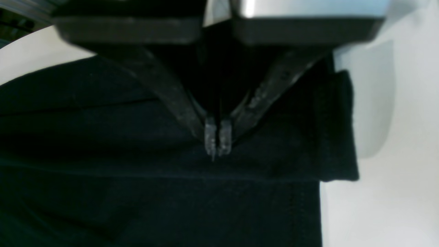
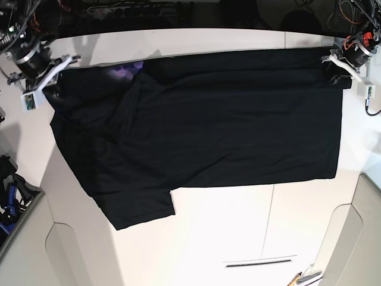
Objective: Fold the T-shirt properly
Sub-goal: 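Drag the shirt with both grippers to straighten it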
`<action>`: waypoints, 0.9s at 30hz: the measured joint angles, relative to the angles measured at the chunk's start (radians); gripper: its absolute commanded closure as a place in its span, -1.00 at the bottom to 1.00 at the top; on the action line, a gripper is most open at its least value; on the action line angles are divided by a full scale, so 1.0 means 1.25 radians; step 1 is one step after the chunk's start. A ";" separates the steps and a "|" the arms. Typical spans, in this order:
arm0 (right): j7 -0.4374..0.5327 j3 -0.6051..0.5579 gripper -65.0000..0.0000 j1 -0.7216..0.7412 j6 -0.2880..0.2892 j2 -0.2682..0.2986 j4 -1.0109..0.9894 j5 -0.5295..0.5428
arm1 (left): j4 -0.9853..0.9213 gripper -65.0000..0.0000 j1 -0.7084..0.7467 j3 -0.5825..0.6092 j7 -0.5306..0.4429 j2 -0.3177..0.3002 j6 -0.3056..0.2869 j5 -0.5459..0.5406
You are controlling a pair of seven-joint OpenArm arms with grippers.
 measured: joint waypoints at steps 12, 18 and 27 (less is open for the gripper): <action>-0.038 0.000 1.00 0.026 -0.012 0.000 -0.156 0.001 | 0.000 1.00 0.000 0.000 0.002 0.000 0.000 -0.001; -0.074 0.000 1.00 -0.023 -0.011 0.000 -0.094 -0.005 | 0.000 1.00 0.000 0.000 0.012 0.000 0.000 -0.003; -0.074 0.000 1.00 -0.003 -0.012 0.000 -0.015 -0.004 | -0.001 1.00 0.002 -0.029 0.038 0.001 -0.007 -0.085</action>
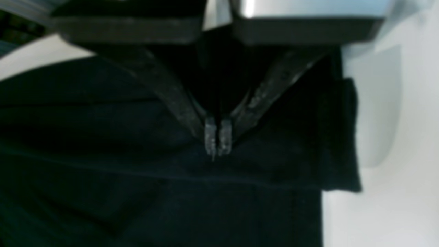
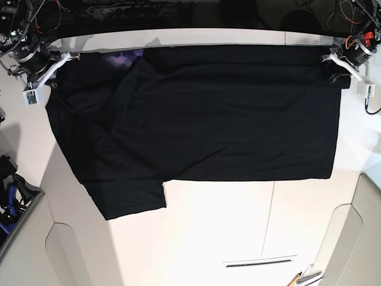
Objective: Fold the T-shirt properly
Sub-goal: 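Drag the shirt with both grippers to straighten it, then grasp the hem corners with both grippers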
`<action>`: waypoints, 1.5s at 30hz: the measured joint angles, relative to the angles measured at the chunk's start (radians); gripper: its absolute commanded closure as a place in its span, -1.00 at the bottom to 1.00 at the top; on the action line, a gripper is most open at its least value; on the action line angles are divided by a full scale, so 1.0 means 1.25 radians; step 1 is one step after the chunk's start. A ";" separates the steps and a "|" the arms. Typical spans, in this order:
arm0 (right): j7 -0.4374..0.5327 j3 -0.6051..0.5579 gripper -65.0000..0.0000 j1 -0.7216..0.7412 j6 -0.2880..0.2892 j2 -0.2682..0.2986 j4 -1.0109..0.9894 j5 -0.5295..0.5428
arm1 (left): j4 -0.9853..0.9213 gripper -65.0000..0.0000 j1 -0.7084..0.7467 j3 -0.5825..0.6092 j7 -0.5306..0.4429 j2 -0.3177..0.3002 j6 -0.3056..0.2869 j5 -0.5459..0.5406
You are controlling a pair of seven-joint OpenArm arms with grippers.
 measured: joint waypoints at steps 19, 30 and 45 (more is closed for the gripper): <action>0.141 0.000 0.33 0.290 -0.091 0.000 -0.011 -0.074 | 0.056 0.43 -0.016 -0.140 0.009 -0.028 -0.012 -0.110; 0.175 -0.018 0.05 0.527 -0.027 0.026 -0.472 -0.060 | 0.056 0.16 -0.018 -0.140 0.009 -0.029 -0.012 -0.110; 0.264 -0.270 -0.02 0.685 0.072 0.060 -0.860 -0.011 | 0.056 0.16 -0.018 -0.140 0.009 -0.029 -0.012 -0.110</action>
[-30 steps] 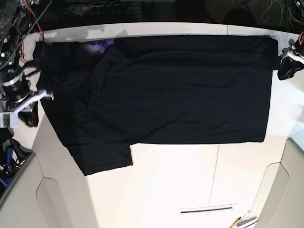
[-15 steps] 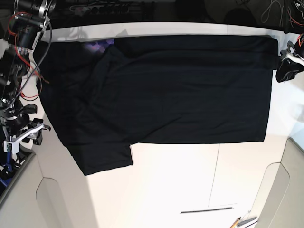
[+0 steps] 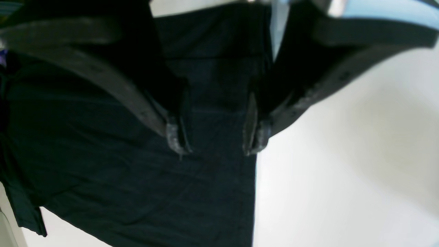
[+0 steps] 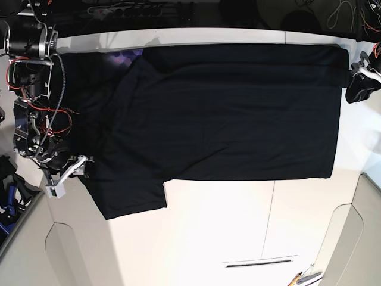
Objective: Fold the T-shirt properly
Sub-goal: 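Grasp the hem corners with both grippers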
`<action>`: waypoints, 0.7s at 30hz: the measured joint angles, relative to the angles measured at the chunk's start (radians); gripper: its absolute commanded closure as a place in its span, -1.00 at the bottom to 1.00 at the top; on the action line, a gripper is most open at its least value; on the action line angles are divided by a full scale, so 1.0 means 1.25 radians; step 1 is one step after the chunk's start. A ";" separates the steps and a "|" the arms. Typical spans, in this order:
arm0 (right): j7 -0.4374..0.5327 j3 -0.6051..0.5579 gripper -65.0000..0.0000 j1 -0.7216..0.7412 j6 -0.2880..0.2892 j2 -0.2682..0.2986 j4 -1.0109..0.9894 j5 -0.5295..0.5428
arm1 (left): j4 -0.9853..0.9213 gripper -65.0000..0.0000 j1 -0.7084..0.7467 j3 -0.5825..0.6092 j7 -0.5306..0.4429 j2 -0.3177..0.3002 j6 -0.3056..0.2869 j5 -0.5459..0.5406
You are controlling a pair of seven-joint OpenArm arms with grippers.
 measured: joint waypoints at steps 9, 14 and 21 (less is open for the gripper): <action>0.016 -0.004 1.00 -0.002 0.001 0.002 -0.002 -0.007 | 0.000 0.16 -0.025 0.012 0.001 0.000 0.000 0.011; 0.016 -0.004 1.00 -0.002 0.002 0.002 -0.002 -0.008 | 0.000 0.16 -0.087 0.095 -0.029 -0.001 -0.002 0.067; 0.014 -0.004 1.00 -0.007 0.002 0.002 -0.002 0.030 | -0.049 0.05 -0.229 0.274 -0.197 -0.032 0.038 0.359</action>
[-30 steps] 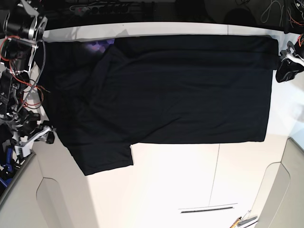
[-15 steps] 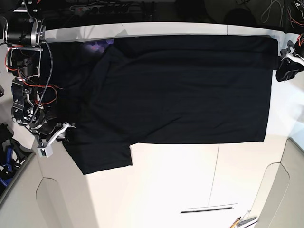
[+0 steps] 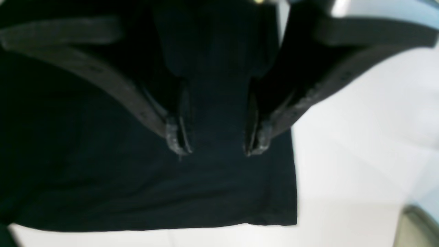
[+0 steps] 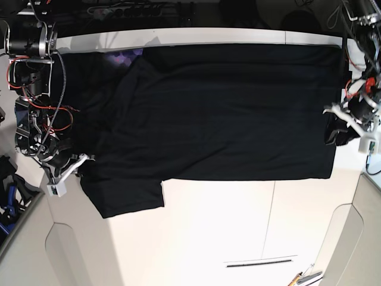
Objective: Fold the T-shirt properly
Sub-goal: 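Grasp the hem corners with both grippers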
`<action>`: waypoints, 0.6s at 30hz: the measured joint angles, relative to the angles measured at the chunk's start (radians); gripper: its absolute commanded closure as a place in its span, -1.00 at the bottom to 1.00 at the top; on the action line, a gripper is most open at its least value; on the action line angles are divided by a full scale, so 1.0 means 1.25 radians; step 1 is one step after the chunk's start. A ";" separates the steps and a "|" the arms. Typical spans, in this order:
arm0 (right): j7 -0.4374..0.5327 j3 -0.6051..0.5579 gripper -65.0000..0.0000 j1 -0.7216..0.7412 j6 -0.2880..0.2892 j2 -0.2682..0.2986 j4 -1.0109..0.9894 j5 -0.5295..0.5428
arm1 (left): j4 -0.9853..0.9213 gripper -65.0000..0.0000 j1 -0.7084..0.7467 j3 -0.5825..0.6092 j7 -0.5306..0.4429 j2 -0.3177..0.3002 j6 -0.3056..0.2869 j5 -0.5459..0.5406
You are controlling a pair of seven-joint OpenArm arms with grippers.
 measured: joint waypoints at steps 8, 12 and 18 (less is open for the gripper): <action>0.003 0.000 1.00 -0.004 -0.002 0.000 -0.001 0.015 | -0.249 0.02 -0.204 0.122 -0.076 -0.051 0.083 0.131; 0.002 0.000 1.00 -0.004 -0.003 0.000 -0.001 0.017 | -0.433 0.02 -0.317 0.124 -0.089 -0.060 0.086 0.126; 0.002 0.000 1.00 -0.005 -0.002 0.000 -0.001 0.017 | -0.672 0.02 -0.415 0.123 -0.151 -0.055 0.078 0.078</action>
